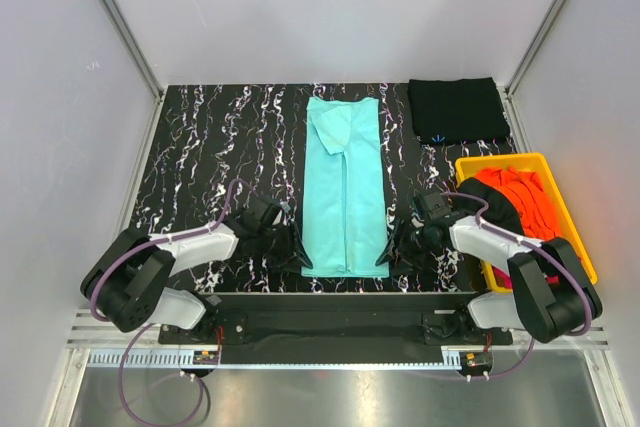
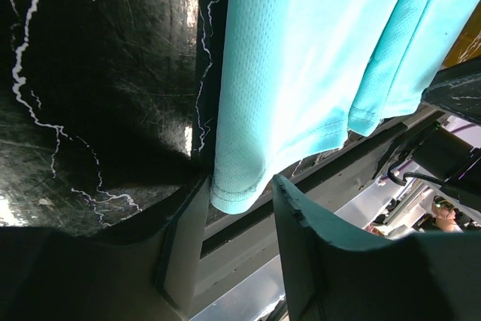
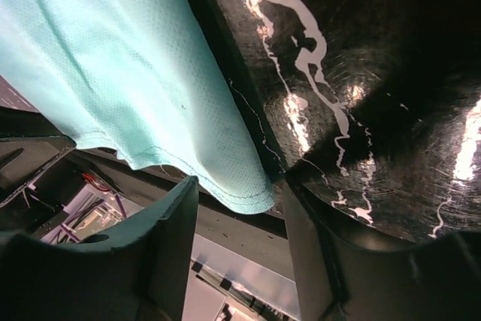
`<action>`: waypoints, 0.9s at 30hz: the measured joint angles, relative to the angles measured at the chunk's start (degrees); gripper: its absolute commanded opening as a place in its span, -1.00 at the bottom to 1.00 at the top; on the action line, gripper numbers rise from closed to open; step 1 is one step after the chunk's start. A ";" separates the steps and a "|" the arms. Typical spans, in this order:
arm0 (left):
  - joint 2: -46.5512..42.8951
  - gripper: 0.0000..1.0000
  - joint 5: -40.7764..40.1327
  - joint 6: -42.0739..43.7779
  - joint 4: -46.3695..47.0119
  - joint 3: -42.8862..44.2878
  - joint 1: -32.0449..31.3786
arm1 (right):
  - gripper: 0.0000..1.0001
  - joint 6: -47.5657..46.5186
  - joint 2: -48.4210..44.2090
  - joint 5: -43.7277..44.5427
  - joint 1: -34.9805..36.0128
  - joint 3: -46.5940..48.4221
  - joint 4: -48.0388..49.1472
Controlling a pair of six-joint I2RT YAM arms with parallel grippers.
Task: Fold and stack the t-shirts
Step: Fold the tshirt
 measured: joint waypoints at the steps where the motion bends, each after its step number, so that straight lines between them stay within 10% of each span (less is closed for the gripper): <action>1: 0.02 -0.17 -0.02 -0.02 0.00 0.00 -0.02 | -0.04 0.00 0.39 -0.07 0.00 0.20 -0.22; 10: 1.38 -0.89 -0.35 0.02 -0.17 -0.26 -0.02 | -0.99 -0.37 2.08 0.59 0.00 0.55 -0.79; 27: 1.03 -1.00 0.39 -2.62 -3.96 6.80 0.44 | -1.00 -1.55 0.33 -0.90 -0.90 7.61 -2.73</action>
